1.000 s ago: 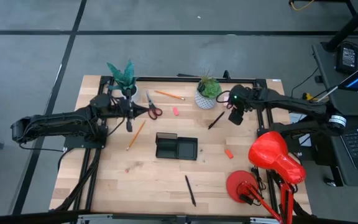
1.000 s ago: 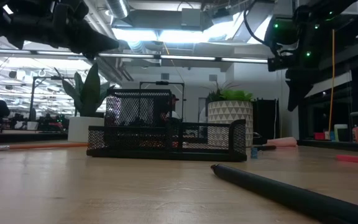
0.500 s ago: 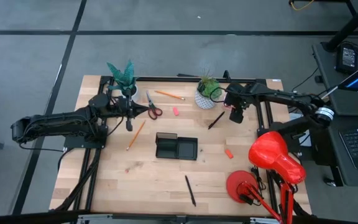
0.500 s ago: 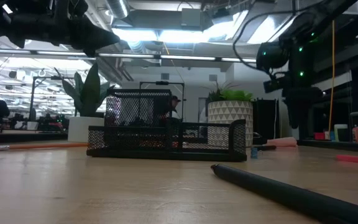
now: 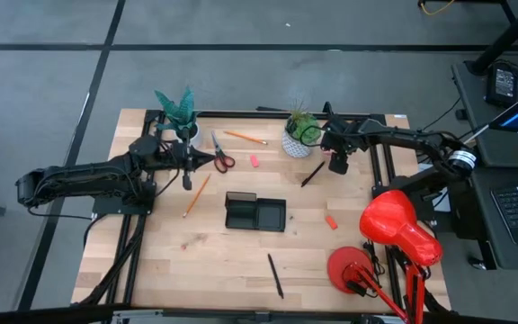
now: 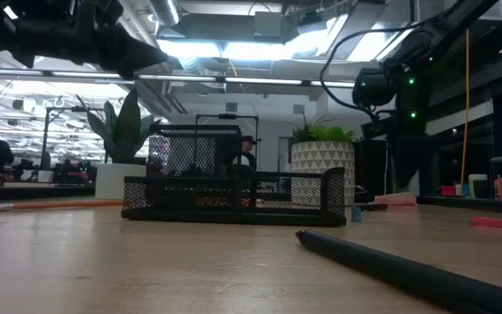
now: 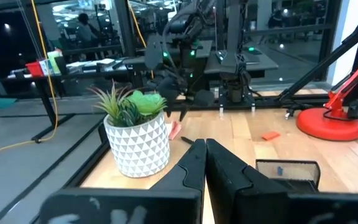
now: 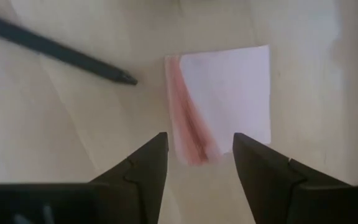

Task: Pick and place office supplies into organizer
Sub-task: Put the pink sticky note into the desk organizer

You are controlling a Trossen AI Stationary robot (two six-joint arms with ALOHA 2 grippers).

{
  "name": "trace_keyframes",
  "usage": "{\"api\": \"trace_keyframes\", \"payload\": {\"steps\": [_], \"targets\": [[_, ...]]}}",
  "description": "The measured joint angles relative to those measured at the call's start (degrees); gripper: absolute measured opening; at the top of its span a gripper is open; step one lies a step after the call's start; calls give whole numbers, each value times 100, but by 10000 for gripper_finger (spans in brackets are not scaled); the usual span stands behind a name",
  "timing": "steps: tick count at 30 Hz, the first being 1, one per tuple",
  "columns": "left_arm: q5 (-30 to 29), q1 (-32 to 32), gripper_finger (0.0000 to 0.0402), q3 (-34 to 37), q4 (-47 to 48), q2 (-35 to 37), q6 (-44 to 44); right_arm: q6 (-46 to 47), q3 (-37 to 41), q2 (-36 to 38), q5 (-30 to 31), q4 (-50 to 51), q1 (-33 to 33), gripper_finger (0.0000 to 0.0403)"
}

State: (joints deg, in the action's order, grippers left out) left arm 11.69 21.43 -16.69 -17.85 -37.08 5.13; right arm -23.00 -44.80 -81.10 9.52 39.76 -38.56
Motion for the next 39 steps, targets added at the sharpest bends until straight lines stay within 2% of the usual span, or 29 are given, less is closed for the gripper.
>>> {"api": "trace_keyframes", "payload": {"steps": [17,22,29,39], "targets": [[-1,0,6,0,41,0,6,149,0,-261,-163,29,-60,183],[-1,0,6,0,35,0,10,151,4,-504,274,16,-60,183],[-1,0,6,0,-1,2,12,151,4,-560,286,14,-58,182],[1,0,6,0,-17,0,12,144,4,-560,48,-32,-60,153]]}}
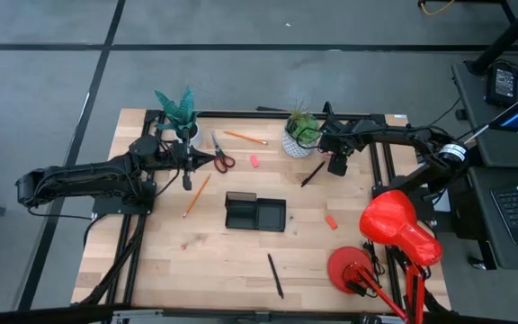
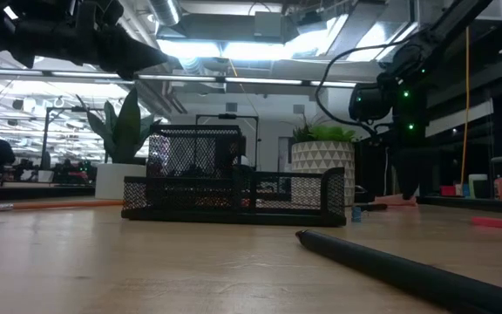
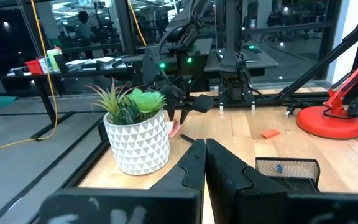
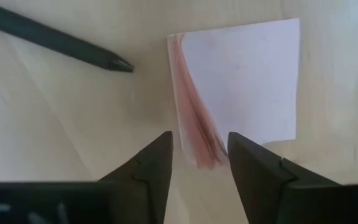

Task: Pick and place office supplies into organizer
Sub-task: Put the pink sticky note into the desk organizer

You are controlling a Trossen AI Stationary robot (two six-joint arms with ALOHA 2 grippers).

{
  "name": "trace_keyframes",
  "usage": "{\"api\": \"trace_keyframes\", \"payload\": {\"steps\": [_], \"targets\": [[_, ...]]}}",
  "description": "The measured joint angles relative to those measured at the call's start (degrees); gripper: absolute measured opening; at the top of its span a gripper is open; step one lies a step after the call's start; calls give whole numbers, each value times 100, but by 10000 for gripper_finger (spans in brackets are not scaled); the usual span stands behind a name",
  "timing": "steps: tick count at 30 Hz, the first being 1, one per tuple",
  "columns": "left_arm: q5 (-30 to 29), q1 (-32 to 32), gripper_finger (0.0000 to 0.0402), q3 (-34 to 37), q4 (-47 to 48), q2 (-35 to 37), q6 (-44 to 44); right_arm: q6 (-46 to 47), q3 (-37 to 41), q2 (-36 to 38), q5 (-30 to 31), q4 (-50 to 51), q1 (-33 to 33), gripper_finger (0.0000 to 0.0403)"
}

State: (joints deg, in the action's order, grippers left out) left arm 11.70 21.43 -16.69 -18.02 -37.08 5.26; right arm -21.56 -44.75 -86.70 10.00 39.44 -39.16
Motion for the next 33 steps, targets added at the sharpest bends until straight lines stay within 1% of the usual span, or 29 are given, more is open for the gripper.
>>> {"api": "trace_keyframes", "payload": {"steps": [5,9,19,27,30,33], "targets": [[1,0,6,0,-24,0,0,-15,0,0,93,-190,4,139],[0,0,6,0,-24,0,-2,-15,0,-23,193,-267,0,137],[0,0,6,0,-22,1,-2,-114,-30,-684,273,-255,9,136],[0,0,6,0,-22,0,0,-109,11,-436,276,-302,4,133],[-2,0,6,0,-22,1,0,-103,7,-346,332,-354,-7,119],[-2,0,6,0,-22,0,0,-103,7,-369,326,-330,-2,92]]}}
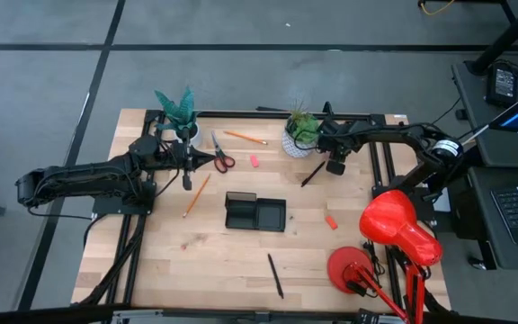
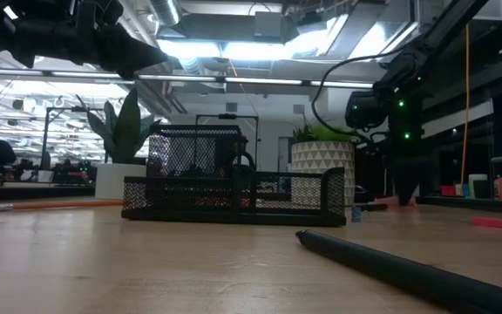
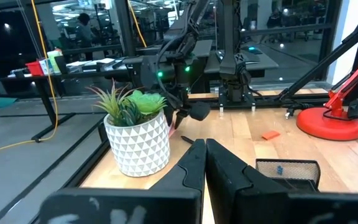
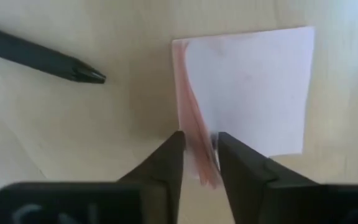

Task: Pick and place office supplies into organizer
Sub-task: Put the pink sticky note into the desk organizer

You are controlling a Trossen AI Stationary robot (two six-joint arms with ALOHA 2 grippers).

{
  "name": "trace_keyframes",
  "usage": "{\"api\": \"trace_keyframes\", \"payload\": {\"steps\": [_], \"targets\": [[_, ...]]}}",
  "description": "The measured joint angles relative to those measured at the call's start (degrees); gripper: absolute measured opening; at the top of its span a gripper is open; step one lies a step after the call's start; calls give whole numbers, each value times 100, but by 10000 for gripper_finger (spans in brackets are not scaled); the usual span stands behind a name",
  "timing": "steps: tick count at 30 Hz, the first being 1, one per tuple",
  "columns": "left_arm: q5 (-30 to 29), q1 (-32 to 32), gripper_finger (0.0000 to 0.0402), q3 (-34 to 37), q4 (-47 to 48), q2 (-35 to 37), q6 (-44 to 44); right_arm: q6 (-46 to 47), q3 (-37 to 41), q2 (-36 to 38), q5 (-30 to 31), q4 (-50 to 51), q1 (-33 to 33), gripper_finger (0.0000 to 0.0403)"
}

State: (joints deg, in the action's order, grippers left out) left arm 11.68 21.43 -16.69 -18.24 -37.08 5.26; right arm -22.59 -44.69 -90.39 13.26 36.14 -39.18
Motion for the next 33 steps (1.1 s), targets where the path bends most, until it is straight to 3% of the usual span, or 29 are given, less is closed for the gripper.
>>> {"api": "trace_keyframes", "payload": {"steps": [6,24,33], "targets": [[2,0,6,0,0,2,-1,140,0,-9,3,-11,0,9],[0,0,6,0,0,2,-8,588,-18,0,-4,394,222,1],[0,0,6,0,0,1,-4,1175,-588,210,-31,1144,603,0]]}}
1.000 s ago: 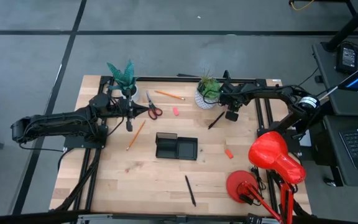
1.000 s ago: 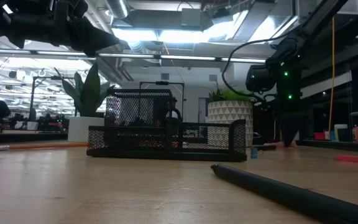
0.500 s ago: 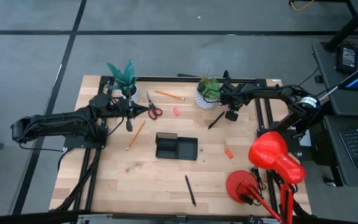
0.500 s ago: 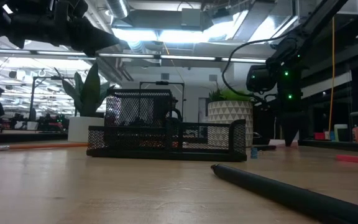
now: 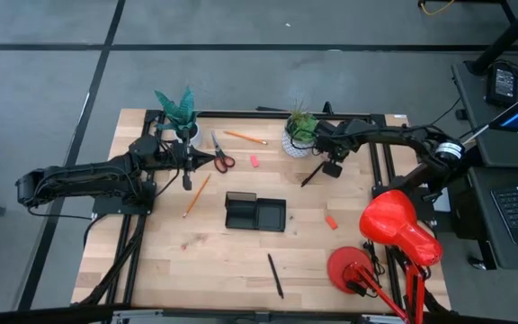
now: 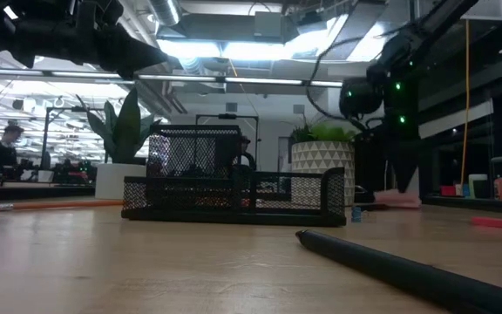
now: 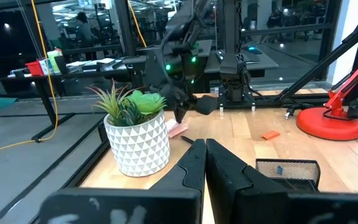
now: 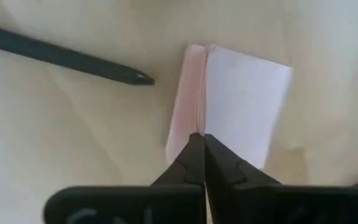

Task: Pick and place office supplies into organizer
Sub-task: Put the pink sticky note into the desk organizer

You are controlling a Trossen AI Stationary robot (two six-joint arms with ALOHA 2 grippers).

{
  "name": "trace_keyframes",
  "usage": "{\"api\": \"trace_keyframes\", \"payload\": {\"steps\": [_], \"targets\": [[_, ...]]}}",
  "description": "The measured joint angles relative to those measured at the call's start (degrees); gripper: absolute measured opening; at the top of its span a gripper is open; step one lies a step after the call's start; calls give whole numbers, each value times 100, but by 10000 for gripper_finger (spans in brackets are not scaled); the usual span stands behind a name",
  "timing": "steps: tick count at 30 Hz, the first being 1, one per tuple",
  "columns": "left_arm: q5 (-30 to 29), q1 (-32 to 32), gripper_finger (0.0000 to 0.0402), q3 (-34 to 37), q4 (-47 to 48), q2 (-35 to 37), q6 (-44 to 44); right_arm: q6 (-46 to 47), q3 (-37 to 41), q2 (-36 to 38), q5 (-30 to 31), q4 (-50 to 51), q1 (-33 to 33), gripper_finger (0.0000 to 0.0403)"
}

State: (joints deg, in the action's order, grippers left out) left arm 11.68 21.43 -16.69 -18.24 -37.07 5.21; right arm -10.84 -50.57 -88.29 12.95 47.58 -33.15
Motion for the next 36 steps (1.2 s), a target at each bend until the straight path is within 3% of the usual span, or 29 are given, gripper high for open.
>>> {"api": "trace_keyframes", "payload": {"steps": [11,19,36], "targets": [[1,0,6,0,2,0,4,813,-502,668,37,1080,456,0],[2,0,6,0,0,-1,4,1528,-544,1096,43,1254,1225,0],[1,0,6,0,25,1,4,2344,-553,1367,-30,-294,3327,0]]}}
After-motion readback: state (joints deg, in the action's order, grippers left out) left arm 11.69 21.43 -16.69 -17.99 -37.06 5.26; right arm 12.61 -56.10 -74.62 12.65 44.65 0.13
